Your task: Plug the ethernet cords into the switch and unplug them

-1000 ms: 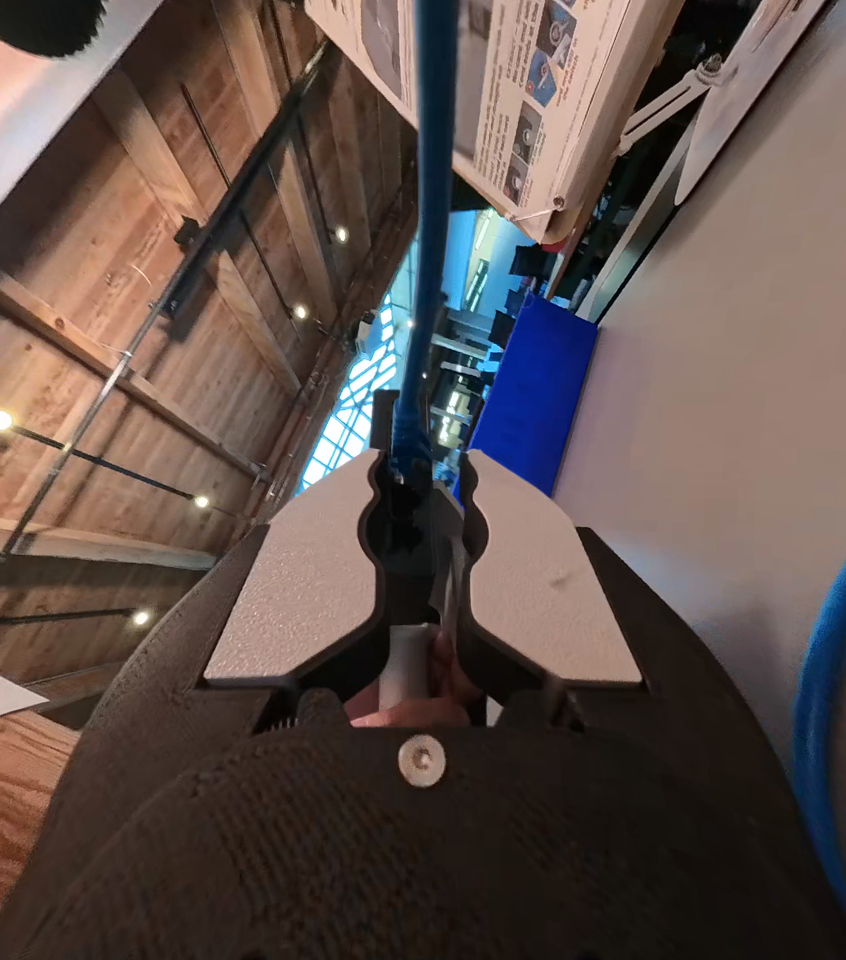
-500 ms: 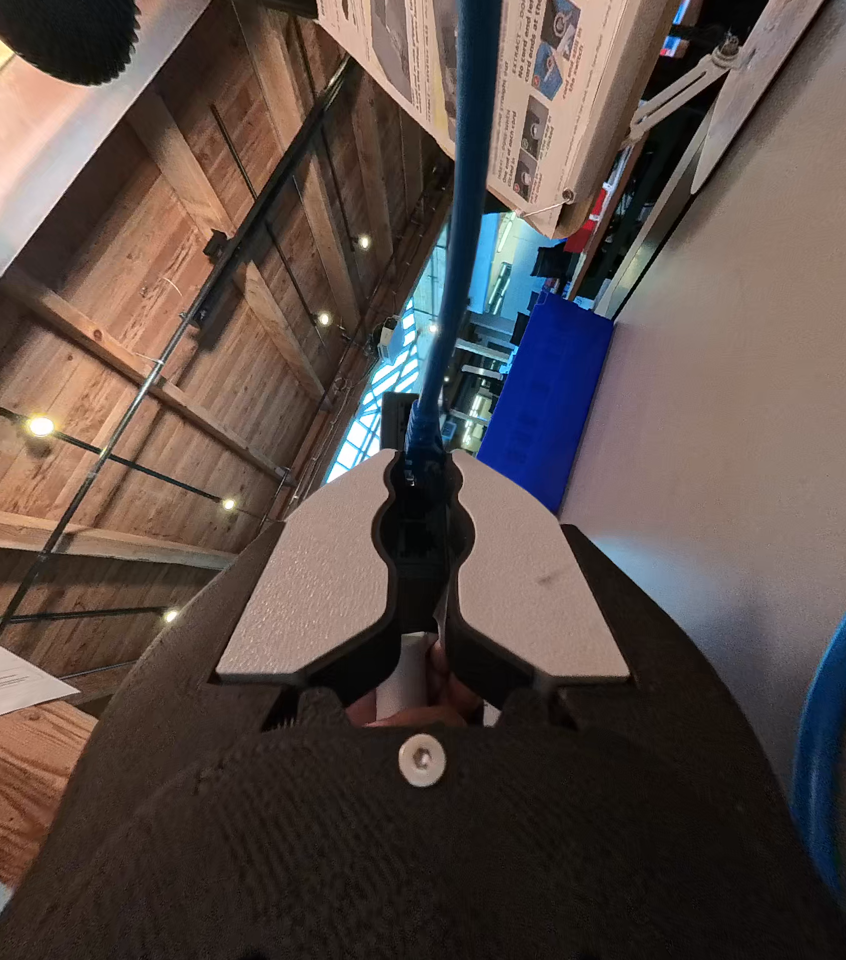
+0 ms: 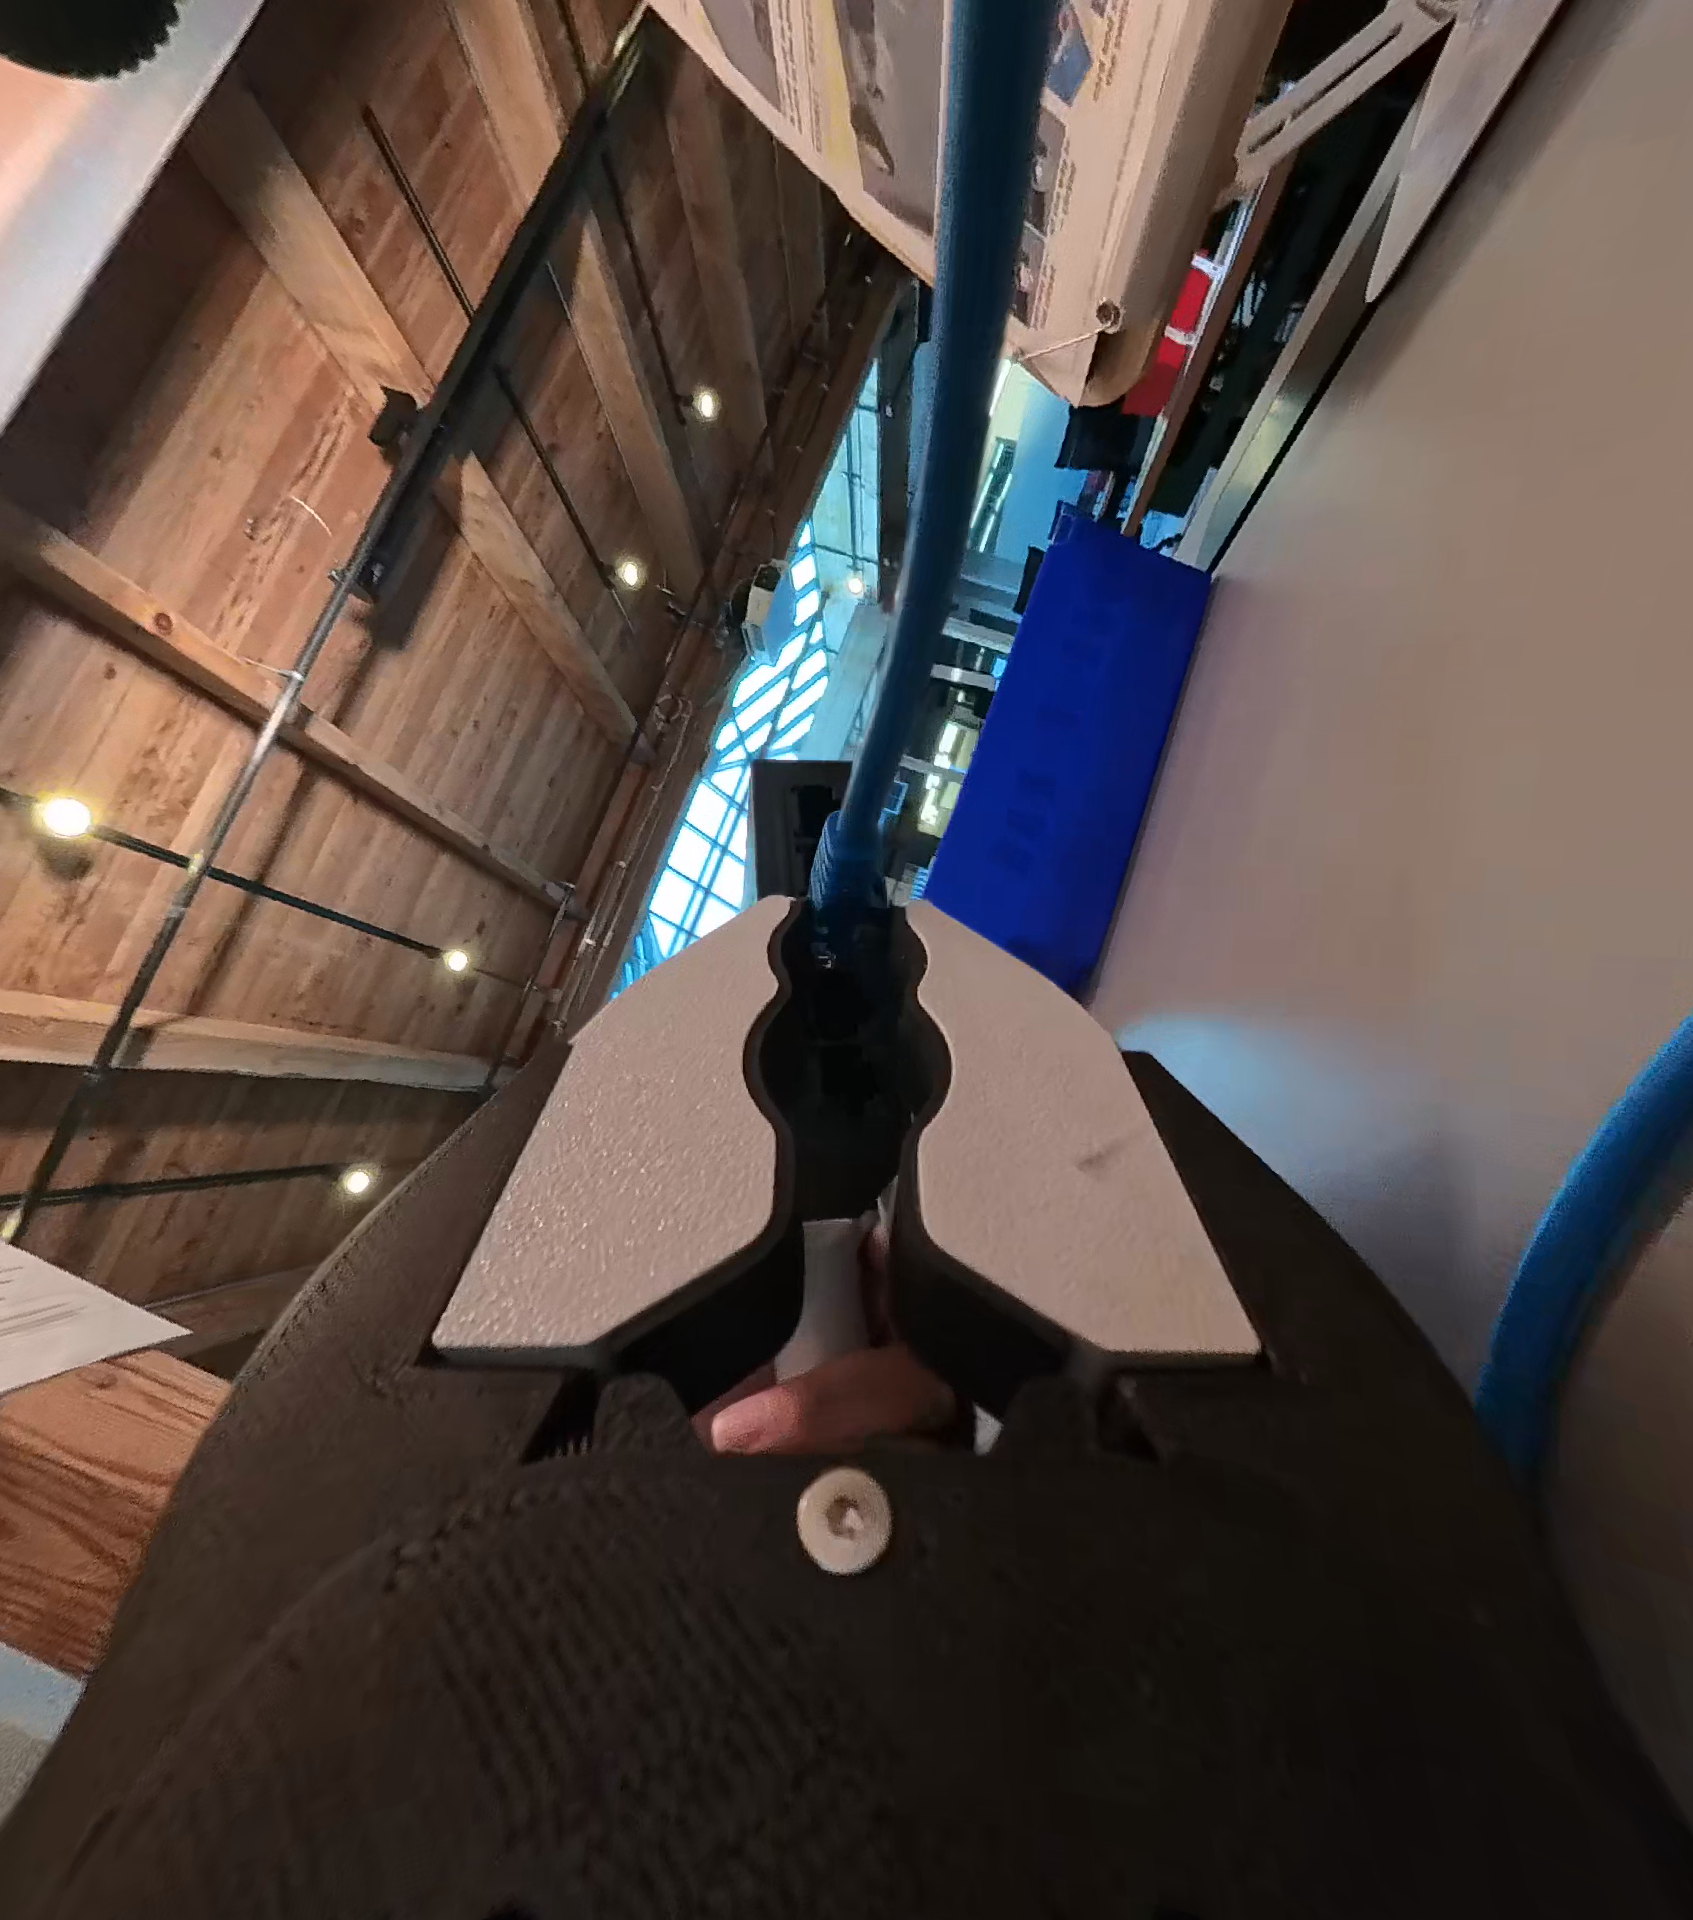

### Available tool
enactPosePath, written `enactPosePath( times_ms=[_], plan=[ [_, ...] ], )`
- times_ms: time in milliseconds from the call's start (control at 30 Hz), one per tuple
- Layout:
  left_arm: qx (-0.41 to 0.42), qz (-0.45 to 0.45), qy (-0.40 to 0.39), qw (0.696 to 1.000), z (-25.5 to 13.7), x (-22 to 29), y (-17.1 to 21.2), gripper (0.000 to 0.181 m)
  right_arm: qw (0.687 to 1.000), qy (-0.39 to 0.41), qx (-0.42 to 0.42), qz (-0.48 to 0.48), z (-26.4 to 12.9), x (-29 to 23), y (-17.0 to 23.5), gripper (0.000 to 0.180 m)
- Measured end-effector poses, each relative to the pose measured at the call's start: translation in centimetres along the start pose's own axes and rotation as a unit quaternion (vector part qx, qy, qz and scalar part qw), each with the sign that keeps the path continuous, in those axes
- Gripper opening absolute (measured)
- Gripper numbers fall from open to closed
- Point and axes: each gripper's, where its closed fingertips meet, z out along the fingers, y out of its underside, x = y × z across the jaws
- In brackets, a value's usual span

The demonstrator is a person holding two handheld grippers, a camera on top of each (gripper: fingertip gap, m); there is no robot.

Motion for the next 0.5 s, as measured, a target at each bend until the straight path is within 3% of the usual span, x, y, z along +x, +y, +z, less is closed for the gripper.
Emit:
enactPosePath(
  times_ms=[500],
  plan=[
    [-0.001, 0.045, 0.026, 0.999, -0.5, 0.2, 0.2, 0.027, 0.996, -0.047, -0.048, -0.058, 0.6, -0.7, 0.4, 0.014]
  ],
)
